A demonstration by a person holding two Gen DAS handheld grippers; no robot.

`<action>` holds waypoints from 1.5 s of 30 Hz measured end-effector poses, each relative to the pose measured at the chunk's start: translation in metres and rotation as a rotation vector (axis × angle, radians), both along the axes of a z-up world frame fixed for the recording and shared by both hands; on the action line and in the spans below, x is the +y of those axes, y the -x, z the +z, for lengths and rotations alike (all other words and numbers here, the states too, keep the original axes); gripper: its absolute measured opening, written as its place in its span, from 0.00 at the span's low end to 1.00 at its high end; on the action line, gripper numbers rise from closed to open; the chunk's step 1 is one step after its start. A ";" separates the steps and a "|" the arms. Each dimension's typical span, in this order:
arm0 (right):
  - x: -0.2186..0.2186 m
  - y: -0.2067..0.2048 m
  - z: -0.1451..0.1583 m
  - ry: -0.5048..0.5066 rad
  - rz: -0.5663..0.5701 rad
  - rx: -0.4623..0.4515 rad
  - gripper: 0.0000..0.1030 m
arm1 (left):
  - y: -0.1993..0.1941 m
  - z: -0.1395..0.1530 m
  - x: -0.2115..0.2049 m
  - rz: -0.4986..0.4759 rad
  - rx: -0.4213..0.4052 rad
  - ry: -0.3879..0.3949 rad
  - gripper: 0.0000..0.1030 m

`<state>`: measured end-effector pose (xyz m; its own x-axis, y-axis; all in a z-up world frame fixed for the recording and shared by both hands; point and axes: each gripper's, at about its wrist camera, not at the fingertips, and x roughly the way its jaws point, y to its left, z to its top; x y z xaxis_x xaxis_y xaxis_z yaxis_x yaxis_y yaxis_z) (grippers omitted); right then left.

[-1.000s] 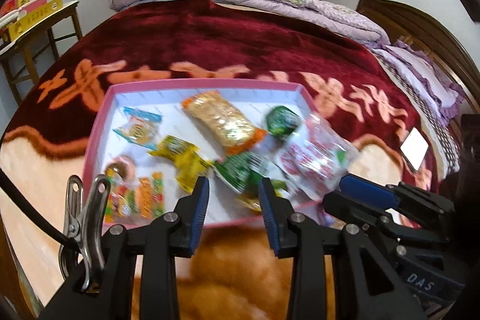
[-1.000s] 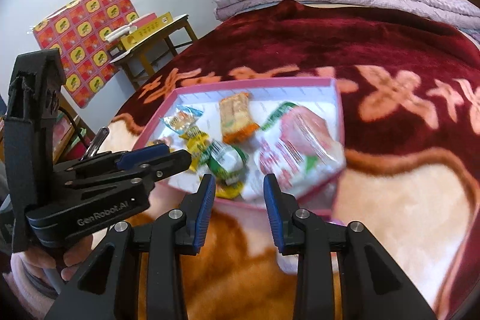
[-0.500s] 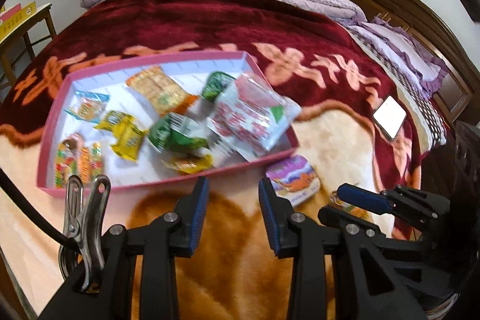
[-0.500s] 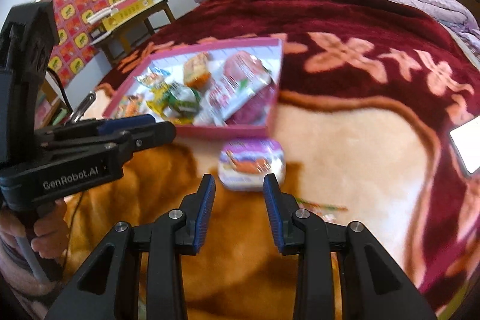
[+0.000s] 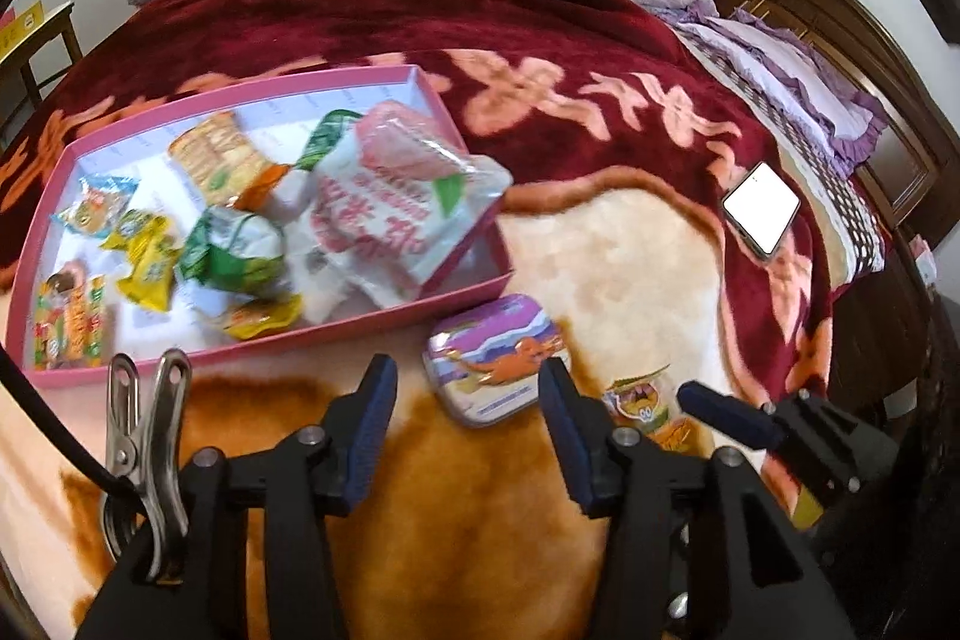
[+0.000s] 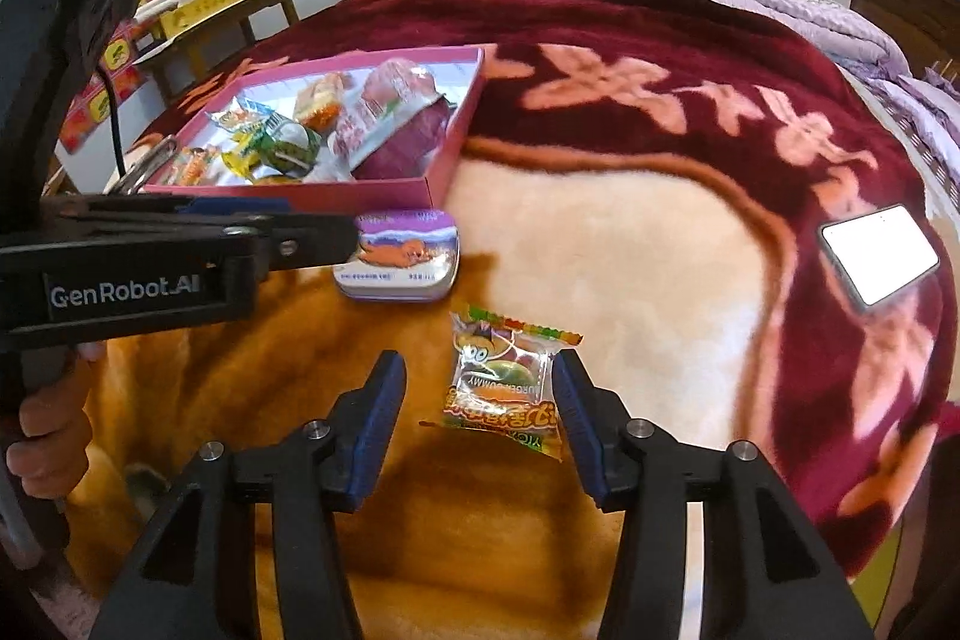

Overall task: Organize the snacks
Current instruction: 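Grasp the purple cartoon tin with the left tool while the right tool grasps the burger gummy bag, then lift the tin and gummy bag and hold them above the blanket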

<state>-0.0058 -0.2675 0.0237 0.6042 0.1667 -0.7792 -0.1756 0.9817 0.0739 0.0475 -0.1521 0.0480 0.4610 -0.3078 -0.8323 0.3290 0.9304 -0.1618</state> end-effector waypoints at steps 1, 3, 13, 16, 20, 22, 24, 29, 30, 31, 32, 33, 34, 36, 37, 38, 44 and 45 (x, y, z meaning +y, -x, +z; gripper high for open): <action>0.000 0.001 -0.001 0.004 -0.005 -0.004 0.51 | -0.002 -0.003 -0.004 -0.003 0.005 -0.009 0.50; -0.002 0.002 -0.005 0.008 -0.016 -0.012 0.51 | -0.006 -0.009 -0.013 -0.005 0.020 -0.033 0.50; -0.020 0.001 -0.015 -0.103 -0.025 -0.026 0.51 | -0.020 -0.020 -0.035 0.025 0.015 -0.044 0.62; -0.024 0.000 -0.017 -0.134 -0.023 -0.025 0.51 | -0.021 -0.024 -0.042 0.025 0.019 -0.064 0.64; -0.026 0.002 -0.018 -0.156 -0.017 -0.029 0.51 | -0.019 -0.031 -0.054 0.016 0.002 -0.120 0.66; -0.025 0.002 -0.019 -0.157 -0.016 -0.033 0.51 | -0.018 -0.033 -0.058 0.010 -0.009 -0.148 0.66; -0.025 0.002 -0.019 -0.159 -0.015 -0.032 0.51 | -0.017 -0.033 -0.057 0.008 -0.018 -0.159 0.64; -0.025 0.003 -0.018 -0.169 -0.016 -0.032 0.51 | -0.014 -0.032 -0.046 0.020 -0.006 -0.148 0.63; -0.025 0.002 -0.018 -0.168 -0.015 -0.031 0.51 | -0.013 -0.031 -0.043 0.023 -0.005 -0.147 0.63; -0.024 0.002 -0.018 -0.164 -0.015 -0.031 0.51 | -0.011 -0.030 -0.040 0.026 -0.006 -0.152 0.63; -0.023 0.002 -0.018 -0.160 -0.015 -0.031 0.51 | -0.009 -0.029 -0.037 0.028 -0.010 -0.166 0.63; -0.022 0.001 -0.017 -0.153 -0.014 -0.030 0.51 | -0.006 -0.029 -0.035 0.030 -0.015 -0.181 0.63; -0.021 0.001 -0.017 -0.149 -0.013 -0.030 0.51 | -0.004 -0.028 -0.033 0.032 -0.020 -0.197 0.63; -0.020 0.000 -0.018 -0.141 -0.014 -0.028 0.51 | 0.001 -0.028 -0.025 0.040 -0.029 -0.222 0.63; -0.020 0.000 -0.018 -0.138 -0.016 -0.028 0.51 | 0.003 -0.027 -0.020 0.046 -0.030 -0.226 0.63; -0.019 0.000 -0.018 -0.133 -0.016 -0.028 0.51 | 0.005 -0.026 -0.016 0.050 -0.029 -0.225 0.63; -0.017 -0.001 -0.018 -0.117 -0.029 -0.027 0.49 | 0.014 -0.017 0.014 0.090 -0.046 -0.222 0.63; -0.016 -0.001 -0.018 -0.114 -0.033 -0.027 0.47 | 0.015 -0.014 0.019 0.099 -0.054 -0.223 0.63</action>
<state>-0.0050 -0.2837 0.0062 0.6313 0.2330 -0.7397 -0.1470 0.9725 0.1808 0.0320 -0.1328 0.0341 0.5257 -0.0702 -0.8478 0.2372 0.9692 0.0668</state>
